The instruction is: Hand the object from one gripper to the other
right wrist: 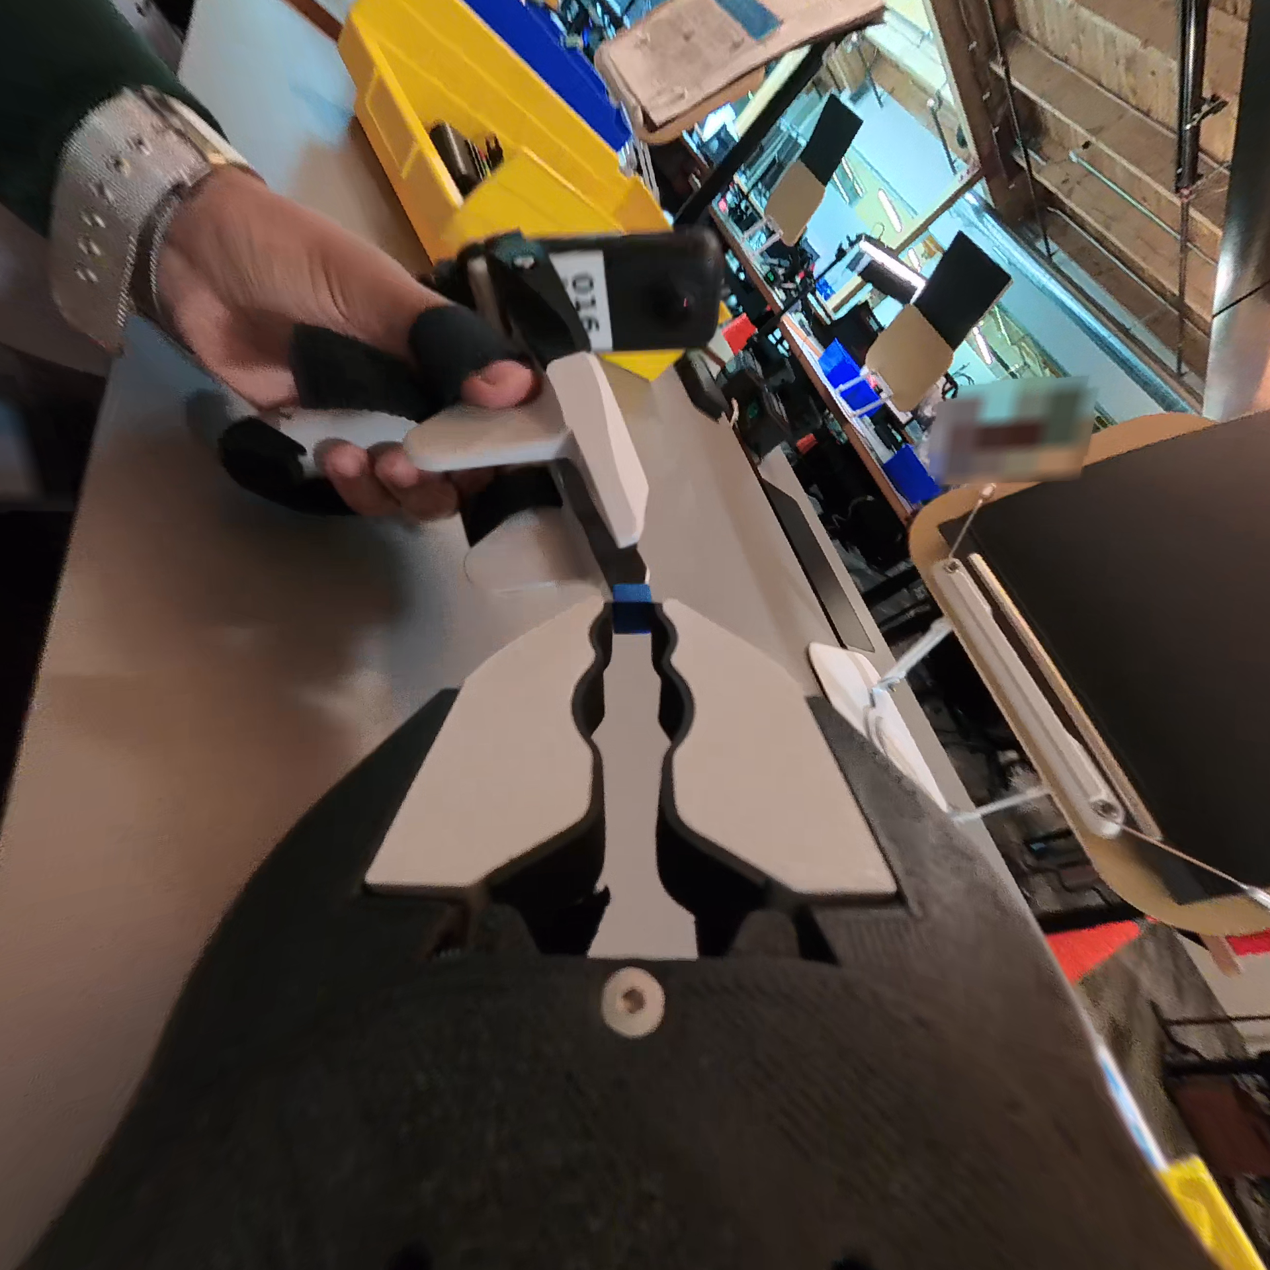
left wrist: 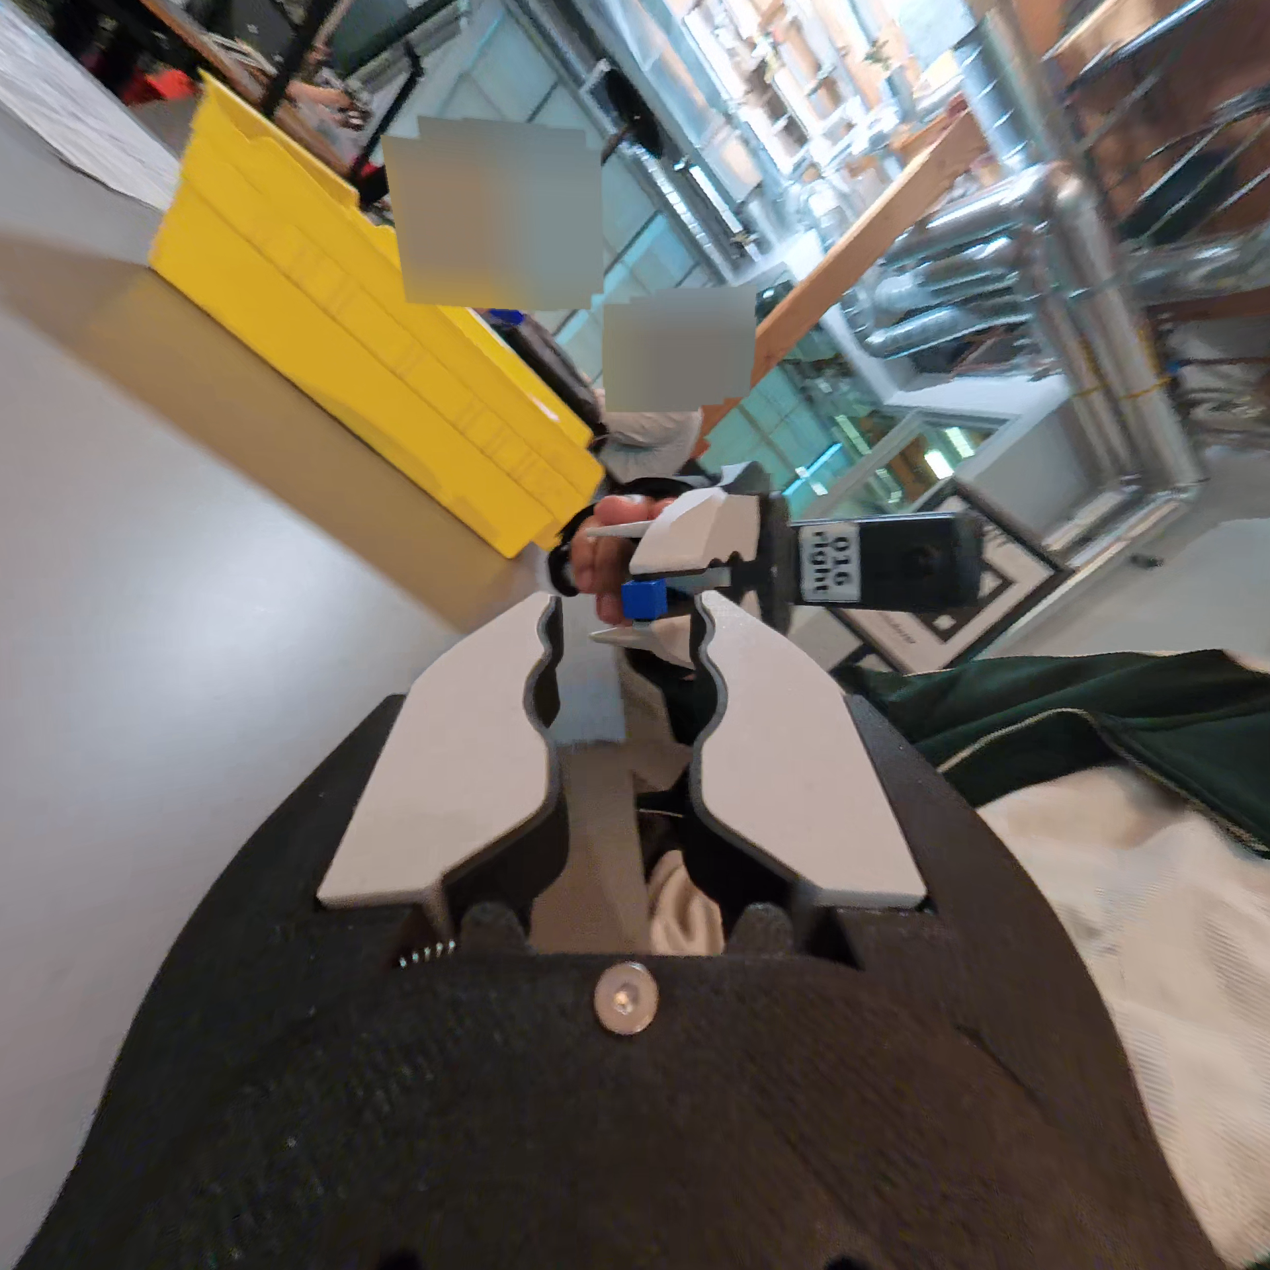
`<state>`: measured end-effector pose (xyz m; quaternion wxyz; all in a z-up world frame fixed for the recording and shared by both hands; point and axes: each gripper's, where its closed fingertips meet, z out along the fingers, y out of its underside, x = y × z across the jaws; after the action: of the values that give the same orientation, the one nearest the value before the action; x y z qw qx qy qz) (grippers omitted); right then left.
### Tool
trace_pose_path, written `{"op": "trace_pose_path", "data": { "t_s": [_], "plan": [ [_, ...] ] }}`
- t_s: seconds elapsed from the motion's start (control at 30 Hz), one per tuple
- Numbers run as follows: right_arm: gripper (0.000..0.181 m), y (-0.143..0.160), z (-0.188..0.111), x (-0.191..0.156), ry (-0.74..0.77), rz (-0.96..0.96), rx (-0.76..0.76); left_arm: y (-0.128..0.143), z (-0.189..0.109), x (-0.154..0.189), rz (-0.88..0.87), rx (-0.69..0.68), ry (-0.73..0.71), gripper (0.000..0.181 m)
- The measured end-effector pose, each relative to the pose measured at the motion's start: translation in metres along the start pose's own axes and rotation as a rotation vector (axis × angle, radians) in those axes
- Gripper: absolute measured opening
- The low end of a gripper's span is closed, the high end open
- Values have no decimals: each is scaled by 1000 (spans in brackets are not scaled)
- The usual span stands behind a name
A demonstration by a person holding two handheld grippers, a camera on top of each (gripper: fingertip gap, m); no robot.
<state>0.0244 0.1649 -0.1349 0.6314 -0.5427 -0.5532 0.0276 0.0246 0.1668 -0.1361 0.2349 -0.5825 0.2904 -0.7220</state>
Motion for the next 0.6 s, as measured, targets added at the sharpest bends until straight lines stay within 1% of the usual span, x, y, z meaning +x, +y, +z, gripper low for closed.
{"op": "trace_pose_path", "data": {
  "t_s": [0.1, 0.23, 0.4, 0.6],
  "plan": [
    [10, 7, 3, 1, 29, -42, -79, 4, -2, -9, 87, -55, -120, 31],
    [10, 14, 6, -1, 56, -107, -174, 8, -2, -15, 190, -116, -230, 26],
    [11, 17, 9, -6, 71, -150, -248, 15, 3, -12, 256, -165, -255, 24],
    [10, 17, 9, -8, 64, -157, -254, 14, 2, -13, 235, -153, -250, 24]
  ]
}}
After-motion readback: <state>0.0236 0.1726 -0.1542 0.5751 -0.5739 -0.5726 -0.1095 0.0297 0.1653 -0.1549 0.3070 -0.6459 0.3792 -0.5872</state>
